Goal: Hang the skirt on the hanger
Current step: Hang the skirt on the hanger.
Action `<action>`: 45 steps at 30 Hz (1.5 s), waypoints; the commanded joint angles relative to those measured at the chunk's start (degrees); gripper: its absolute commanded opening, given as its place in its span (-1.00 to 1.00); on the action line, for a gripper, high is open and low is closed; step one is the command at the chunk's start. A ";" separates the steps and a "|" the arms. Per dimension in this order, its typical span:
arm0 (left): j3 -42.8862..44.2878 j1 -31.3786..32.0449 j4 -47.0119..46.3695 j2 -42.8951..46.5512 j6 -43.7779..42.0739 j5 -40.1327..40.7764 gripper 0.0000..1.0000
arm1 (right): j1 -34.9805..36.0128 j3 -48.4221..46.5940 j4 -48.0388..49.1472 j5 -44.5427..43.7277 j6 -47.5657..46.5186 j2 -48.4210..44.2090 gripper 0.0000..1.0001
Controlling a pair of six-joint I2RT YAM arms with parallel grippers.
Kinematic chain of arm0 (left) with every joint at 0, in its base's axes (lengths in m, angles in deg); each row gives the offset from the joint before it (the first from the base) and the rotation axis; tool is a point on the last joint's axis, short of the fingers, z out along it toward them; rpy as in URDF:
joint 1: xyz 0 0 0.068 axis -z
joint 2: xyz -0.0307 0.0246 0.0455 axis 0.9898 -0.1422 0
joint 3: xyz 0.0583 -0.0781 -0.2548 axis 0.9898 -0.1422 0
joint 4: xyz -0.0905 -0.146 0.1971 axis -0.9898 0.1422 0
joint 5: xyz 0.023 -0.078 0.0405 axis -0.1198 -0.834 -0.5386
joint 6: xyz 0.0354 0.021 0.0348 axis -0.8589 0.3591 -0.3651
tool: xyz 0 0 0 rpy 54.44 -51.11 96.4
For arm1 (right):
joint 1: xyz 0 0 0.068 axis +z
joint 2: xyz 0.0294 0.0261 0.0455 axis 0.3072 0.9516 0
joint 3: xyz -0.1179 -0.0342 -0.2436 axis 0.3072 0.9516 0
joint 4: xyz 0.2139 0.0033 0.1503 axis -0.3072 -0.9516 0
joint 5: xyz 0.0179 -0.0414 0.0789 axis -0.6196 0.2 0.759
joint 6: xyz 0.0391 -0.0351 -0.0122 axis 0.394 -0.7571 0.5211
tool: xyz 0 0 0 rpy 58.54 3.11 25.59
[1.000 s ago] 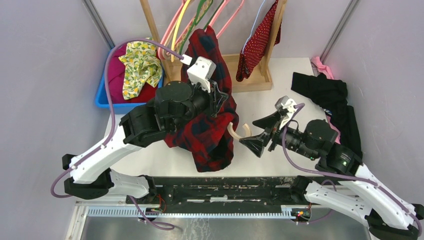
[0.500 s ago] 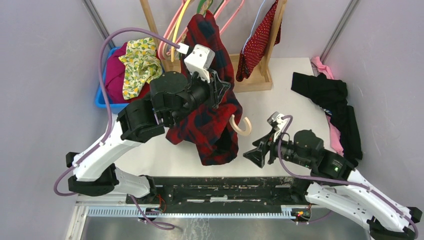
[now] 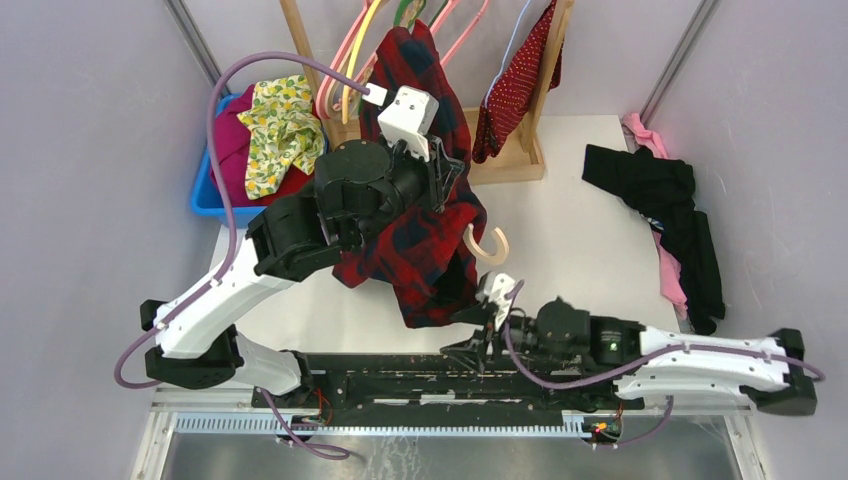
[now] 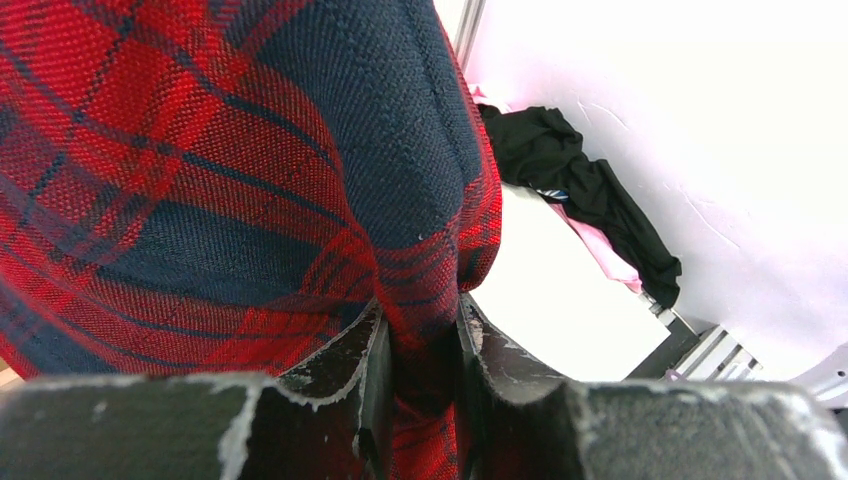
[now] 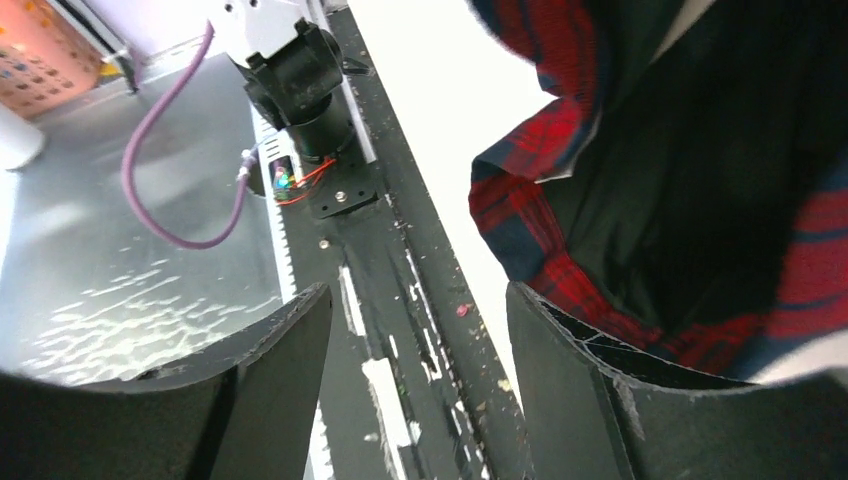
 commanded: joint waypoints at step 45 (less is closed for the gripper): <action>0.44 0.27 -6.18 5.31 -2.60 3.29 -0.94 | 10.59 -3.37 52.95 -43.66 -9.10 48.87 -0.63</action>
